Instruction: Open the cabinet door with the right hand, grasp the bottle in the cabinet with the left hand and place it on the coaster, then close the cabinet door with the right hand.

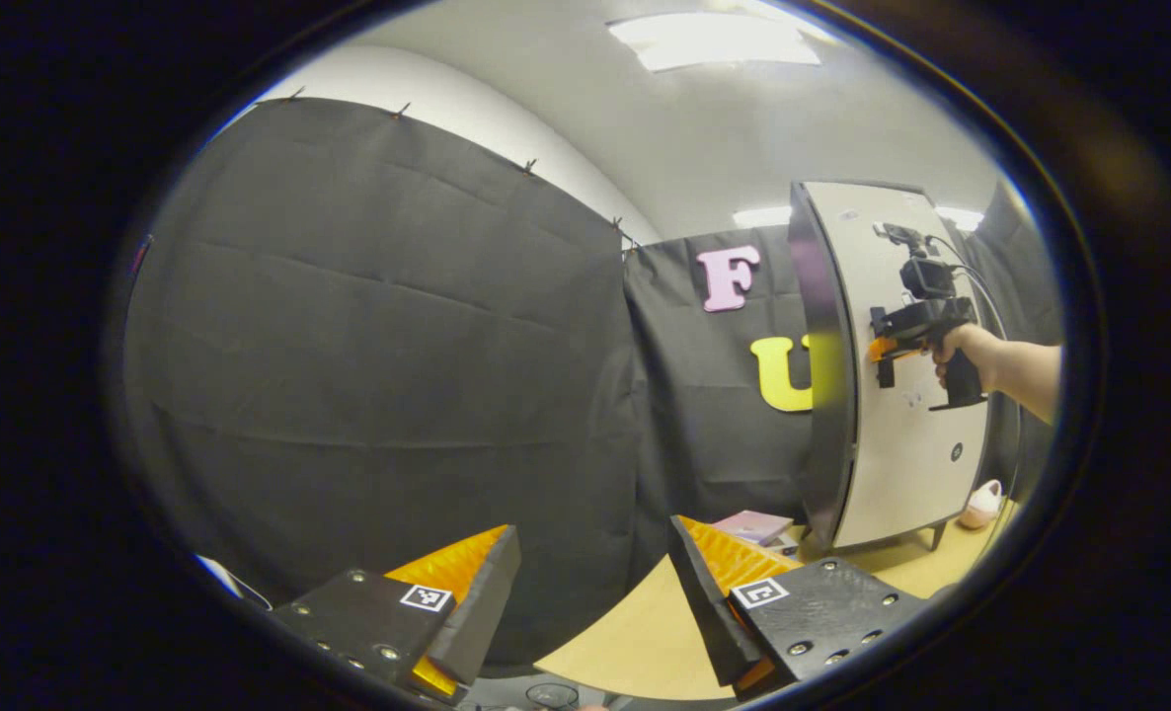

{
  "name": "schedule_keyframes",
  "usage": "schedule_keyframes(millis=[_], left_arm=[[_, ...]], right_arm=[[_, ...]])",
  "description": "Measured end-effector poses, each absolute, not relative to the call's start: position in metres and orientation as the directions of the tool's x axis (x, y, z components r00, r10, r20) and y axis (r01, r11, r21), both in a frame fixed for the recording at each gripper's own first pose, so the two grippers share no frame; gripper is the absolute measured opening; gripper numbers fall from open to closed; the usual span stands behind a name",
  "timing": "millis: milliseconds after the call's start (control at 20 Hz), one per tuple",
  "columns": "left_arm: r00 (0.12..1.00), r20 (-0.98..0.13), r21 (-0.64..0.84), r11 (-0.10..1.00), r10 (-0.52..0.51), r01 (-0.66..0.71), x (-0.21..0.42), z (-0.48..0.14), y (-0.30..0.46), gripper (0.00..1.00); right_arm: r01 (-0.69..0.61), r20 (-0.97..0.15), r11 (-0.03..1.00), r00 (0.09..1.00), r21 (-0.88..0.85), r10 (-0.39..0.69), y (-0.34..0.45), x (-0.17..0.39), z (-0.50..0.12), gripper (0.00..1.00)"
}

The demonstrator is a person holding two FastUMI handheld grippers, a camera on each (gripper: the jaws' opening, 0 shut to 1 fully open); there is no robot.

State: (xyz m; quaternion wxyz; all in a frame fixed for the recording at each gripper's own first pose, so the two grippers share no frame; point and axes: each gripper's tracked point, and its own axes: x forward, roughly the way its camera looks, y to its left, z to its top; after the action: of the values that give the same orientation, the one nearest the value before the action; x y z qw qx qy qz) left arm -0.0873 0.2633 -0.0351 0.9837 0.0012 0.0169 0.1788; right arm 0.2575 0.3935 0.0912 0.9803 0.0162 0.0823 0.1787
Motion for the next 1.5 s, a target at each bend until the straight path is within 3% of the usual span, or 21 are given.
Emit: schedule_keyframes(millis=[100, 200, 250, 450, 500, 600, 850, 950, 1100, 1200, 1250, 1400, 1450, 1500], left_arm=[[0.944, -0.033, 0.003, 0.944, 0.329, -0.329, -0.082, -0.034, 0.255, 0.91], [0.952, -0.032, -0.002, 0.952, 0.305, -0.305, -0.078, -0.032, 0.245, 0.91], [0.955, -0.028, -0.003, 0.956, 0.294, -0.295, -0.077, -0.030, 0.240, 0.86], [0.960, -0.023, -0.004, 0.960, 0.278, -0.279, -0.076, -0.025, 0.216, 0.87], [0.963, -0.028, -0.008, 0.963, 0.268, -0.268, -0.076, -0.025, 0.210, 0.91], [0.970, -0.029, -0.013, 0.970, 0.243, -0.244, -0.076, -0.018, 0.193, 0.86], [0.976, -0.016, 0.000, 0.976, 0.216, -0.216, -0.082, -0.006, 0.164, 0.92], [0.979, -0.010, 0.012, 0.979, 0.203, -0.202, -0.081, 0.000, 0.153, 0.87], [0.983, 0.001, 0.015, 0.983, 0.183, -0.183, -0.079, 0.008, 0.135, 0.92], [0.986, -0.005, 0.019, 0.986, 0.164, -0.164, -0.076, 0.009, 0.120, 0.86], [0.988, -0.001, 0.023, 0.988, 0.155, -0.155, -0.075, 0.010, 0.113, 0.91], [0.992, 0.011, 0.020, 0.992, 0.126, -0.127, -0.074, 0.015, 0.090, 0.86], [0.994, 0.006, 0.017, 0.993, 0.114, -0.114, -0.074, 0.012, 0.080, 0.92], [0.995, 0.002, 0.017, 0.995, 0.102, -0.102, -0.073, 0.011, 0.072, 0.87]], right_arm=[[-0.360, -0.149, 0.931, 0.919, 0.062, 0.365, 0.392, 0.255, 0.091, 0.21], [-0.375, -0.147, 0.925, 0.913, 0.067, 0.380, 0.389, 0.251, 0.092, 0.19], [-0.383, -0.146, 0.921, 0.910, 0.068, 0.389, 0.389, 0.249, 0.092, 0.21], [-0.423, -0.148, 0.904, 0.892, 0.070, 0.428, 0.385, 0.244, 0.091, 0.21], [-0.434, -0.150, 0.898, 0.886, 0.070, 0.440, 0.382, 0.242, 0.090, 0.21], [-0.451, -0.148, 0.889, 0.877, 0.079, 0.458, 0.380, 0.239, 0.091, 0.21], [-0.490, -0.140, 0.868, 0.856, 0.081, 0.497, 0.370, 0.223, 0.095, 0.19], [-0.505, -0.136, 0.860, 0.849, 0.076, 0.511, 0.366, 0.218, 0.095, 0.21], [-0.522, -0.127, 0.849, 0.840, 0.081, 0.528, 0.361, 0.209, 0.097, 0.21], [-0.533, -0.112, 0.843, 0.836, 0.072, 0.538, 0.356, 0.207, 0.098, 0.21], [-0.537, -0.108, 0.840, 0.833, 0.075, 0.543, 0.352, 0.202, 0.099, 0.21], [-0.551, -0.110, 0.830, 0.823, 0.088, 0.558, 0.344, 0.191, 0.102, 0.21], [-0.553, -0.109, 0.829, 0.822, 0.086, 0.559, 0.341, 0.189, 0.102, 0.21], [-0.553, -0.107, 0.829, 0.822, 0.086, 0.560, 0.337, 0.186, 0.103, 0.21]])
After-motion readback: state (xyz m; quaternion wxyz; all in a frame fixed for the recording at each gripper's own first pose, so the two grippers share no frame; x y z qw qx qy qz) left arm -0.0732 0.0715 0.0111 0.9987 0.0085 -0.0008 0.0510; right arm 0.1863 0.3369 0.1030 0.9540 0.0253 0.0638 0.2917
